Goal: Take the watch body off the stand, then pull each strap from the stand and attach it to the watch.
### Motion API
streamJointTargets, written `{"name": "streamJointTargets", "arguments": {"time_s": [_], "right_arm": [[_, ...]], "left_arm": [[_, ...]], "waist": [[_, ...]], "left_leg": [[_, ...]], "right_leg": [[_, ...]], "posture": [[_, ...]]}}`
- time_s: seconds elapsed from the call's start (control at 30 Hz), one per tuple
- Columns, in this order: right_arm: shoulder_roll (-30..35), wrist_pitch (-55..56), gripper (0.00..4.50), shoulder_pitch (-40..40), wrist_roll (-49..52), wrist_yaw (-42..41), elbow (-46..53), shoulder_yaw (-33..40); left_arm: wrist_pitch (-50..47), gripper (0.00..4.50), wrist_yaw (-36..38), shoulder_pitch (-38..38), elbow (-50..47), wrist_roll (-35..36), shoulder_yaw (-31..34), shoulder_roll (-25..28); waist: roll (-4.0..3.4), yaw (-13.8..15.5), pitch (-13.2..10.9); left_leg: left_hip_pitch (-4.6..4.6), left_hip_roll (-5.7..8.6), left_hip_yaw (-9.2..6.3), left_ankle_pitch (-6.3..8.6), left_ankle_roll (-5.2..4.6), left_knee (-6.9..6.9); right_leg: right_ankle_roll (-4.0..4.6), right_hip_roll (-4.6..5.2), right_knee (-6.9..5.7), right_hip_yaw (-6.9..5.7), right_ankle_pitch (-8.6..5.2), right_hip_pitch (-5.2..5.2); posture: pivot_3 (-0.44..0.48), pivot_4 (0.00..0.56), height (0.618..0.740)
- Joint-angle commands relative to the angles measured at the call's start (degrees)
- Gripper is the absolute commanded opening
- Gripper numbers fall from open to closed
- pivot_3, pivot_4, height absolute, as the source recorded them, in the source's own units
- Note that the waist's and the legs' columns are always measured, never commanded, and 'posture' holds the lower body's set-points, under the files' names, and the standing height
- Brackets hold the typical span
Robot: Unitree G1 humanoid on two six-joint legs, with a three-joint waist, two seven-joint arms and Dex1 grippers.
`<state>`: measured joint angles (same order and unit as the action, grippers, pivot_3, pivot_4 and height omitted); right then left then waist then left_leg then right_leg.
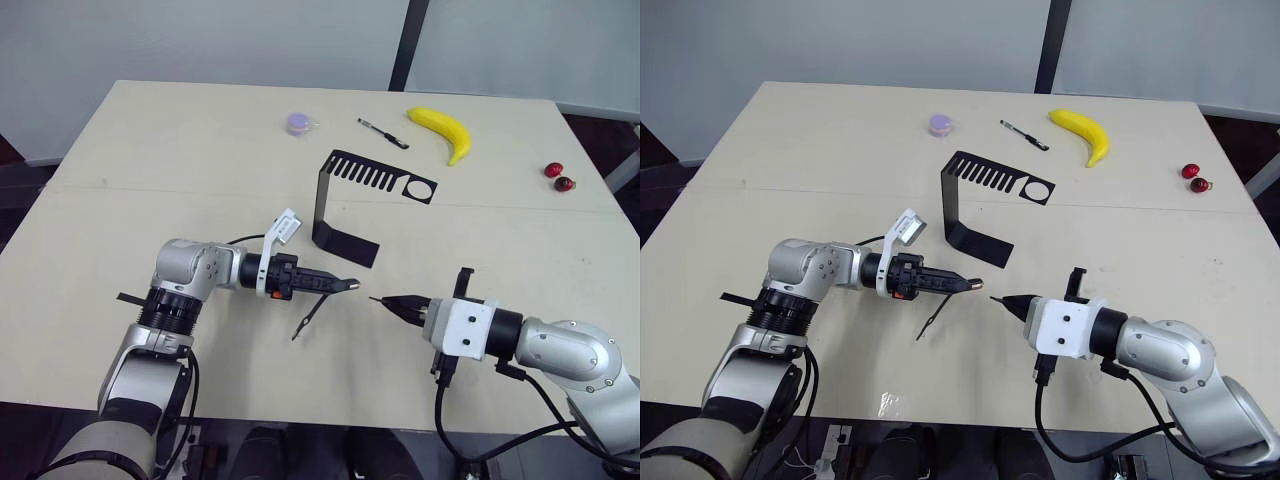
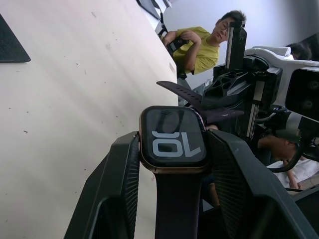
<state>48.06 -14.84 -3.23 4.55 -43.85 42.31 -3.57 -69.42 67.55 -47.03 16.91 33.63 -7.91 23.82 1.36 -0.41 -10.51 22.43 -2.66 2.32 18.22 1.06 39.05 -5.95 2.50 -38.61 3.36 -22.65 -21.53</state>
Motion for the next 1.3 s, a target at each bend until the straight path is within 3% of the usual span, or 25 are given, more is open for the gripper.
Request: {"name": "streamJointTargets", "arguments": {"time_s": [0.03, 1.3], "right_arm": [[-1.84, 1.04, 0.00, -1.13, -1.89, 2.07, 0.41, -0.32], [-3.68, 1.76, 0.00, -3.59, -4.54, 0.22, -2.02, -1.92]], "left_arm": [[0.11, 1.58, 0.89, -1.49, -0.34, 1.16, -0.09, 0.50], [0.72, 1.58, -0.41, -0.87, -1.54, 1.76, 0.92, -0.45]], "waist": [[0.00, 0.04, 0.00], [0.00, -0.02, 0.00]], "left_leg": [[0.00, -0.01, -0.01, 0.00, 0.00, 0.00], [0.00, 0.01, -0.01, 0.00, 0.00, 0.02]], "right_leg": [[0.00, 0.00, -0.01, -0.01, 0.00, 0.00], [0.00, 0.01, -0.11, -0.02, 0.00, -0.02]], "posture": [[0.000, 0.150, 0.740], [0.000, 0.150, 0.740]]}}
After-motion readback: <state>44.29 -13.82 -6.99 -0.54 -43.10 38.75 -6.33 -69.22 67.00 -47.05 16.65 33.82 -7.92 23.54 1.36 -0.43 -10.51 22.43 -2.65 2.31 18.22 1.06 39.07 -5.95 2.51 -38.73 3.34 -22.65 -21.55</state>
